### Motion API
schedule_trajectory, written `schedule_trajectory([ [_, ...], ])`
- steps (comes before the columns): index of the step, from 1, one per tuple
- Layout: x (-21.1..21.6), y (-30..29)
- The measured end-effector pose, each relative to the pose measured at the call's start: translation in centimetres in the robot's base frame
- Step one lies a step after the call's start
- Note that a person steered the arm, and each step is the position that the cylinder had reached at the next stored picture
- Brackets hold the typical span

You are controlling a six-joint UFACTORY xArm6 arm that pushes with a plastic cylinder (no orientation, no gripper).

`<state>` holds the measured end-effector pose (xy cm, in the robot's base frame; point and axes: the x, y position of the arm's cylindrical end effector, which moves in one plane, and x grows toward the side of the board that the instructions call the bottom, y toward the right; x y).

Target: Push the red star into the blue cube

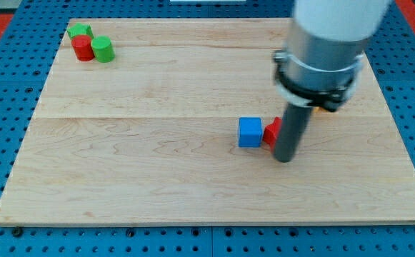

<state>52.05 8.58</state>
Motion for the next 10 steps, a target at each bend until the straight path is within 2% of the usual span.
schedule_trajectory([
  [1, -4.1, -2.7],
  [2, -6.2, -2.1],
  [3, -1.9, -2.0],
  [4, 2.3, 1.5],
  [5, 0.7, 5.0],
  [7, -3.5, -1.9],
  [10, -7.6, -0.9],
])
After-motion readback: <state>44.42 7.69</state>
